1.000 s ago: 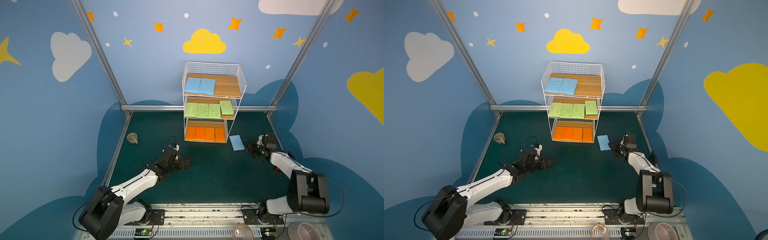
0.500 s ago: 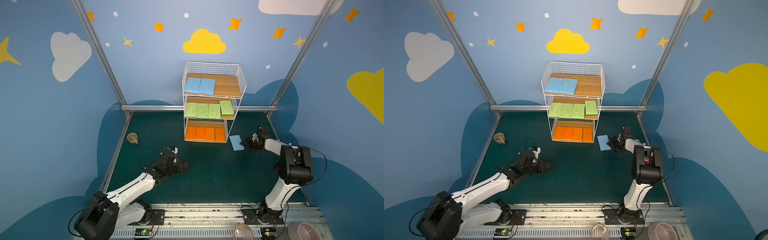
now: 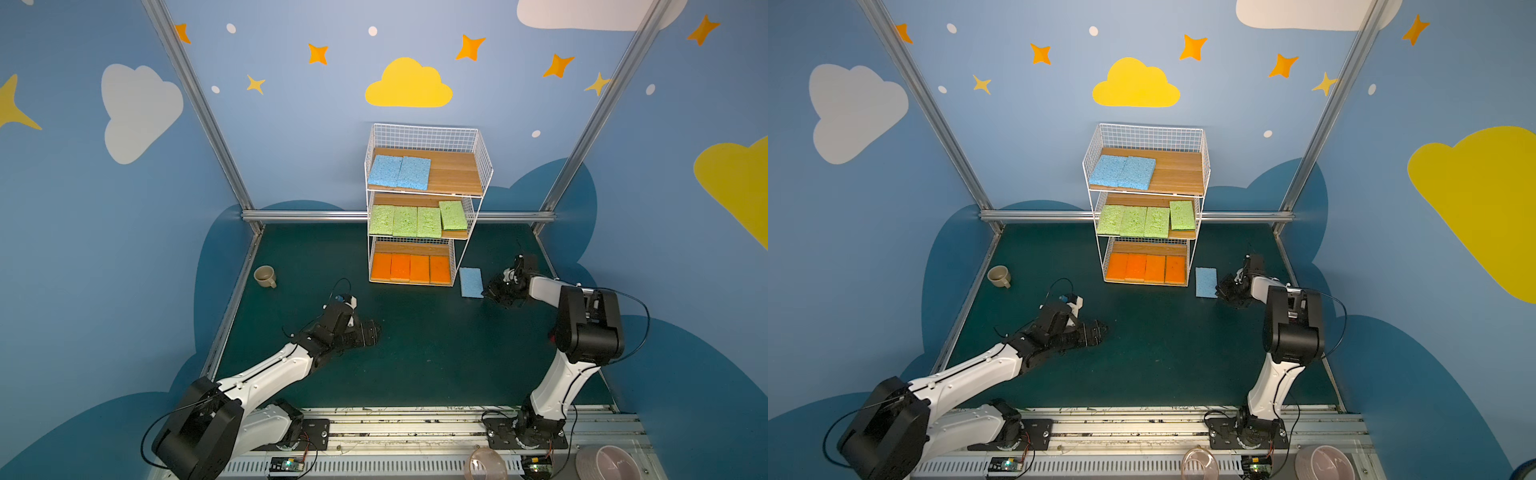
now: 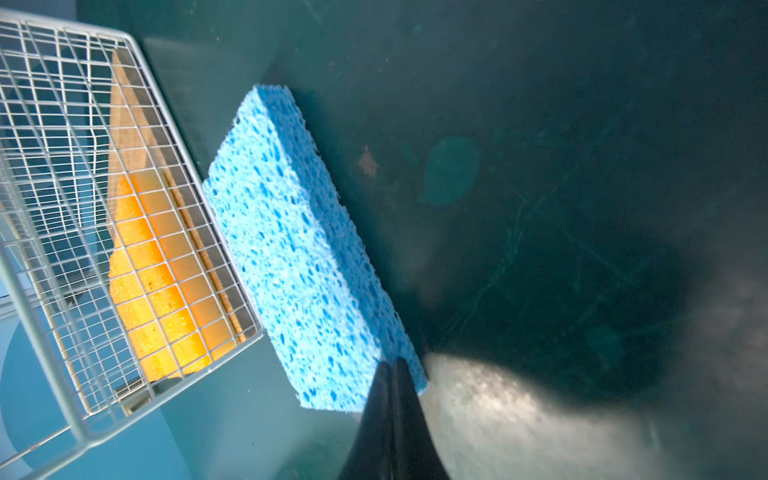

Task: Place and organize the cleaning sponges onto the shelf
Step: 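Lower the right gripper toward the blue sponge near the shelf base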

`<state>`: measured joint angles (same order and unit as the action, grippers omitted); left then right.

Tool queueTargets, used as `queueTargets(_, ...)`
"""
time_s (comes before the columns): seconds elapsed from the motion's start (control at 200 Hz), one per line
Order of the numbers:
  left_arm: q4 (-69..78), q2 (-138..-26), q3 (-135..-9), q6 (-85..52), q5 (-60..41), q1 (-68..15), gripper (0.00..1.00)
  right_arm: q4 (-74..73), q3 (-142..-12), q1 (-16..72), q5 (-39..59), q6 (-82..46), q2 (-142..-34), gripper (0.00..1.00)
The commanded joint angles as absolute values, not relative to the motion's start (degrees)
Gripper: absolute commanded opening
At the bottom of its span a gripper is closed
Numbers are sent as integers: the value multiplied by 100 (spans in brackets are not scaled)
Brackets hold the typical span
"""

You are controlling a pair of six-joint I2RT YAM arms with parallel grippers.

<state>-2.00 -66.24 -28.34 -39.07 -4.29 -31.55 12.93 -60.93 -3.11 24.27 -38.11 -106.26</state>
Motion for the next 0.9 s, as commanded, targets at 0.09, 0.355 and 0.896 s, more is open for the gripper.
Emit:
queueTargets(0.09, -408, -6292, -2833, -3929, -391, -3155, 100, 1461, -5534, -252, 2701, -3715, -9686, 0)
queueTargets(0.355, -319, -6313, -2750, -3876, -362, -3158, 100, 1796, -4913, -120, 2665, -3321, -8703, 9)
queueTargets(0.896, -479, -6073, -2661, -3838, -237, -3148, 100, 2582, -7031, -227, 2397, -2884, -10696, 48)
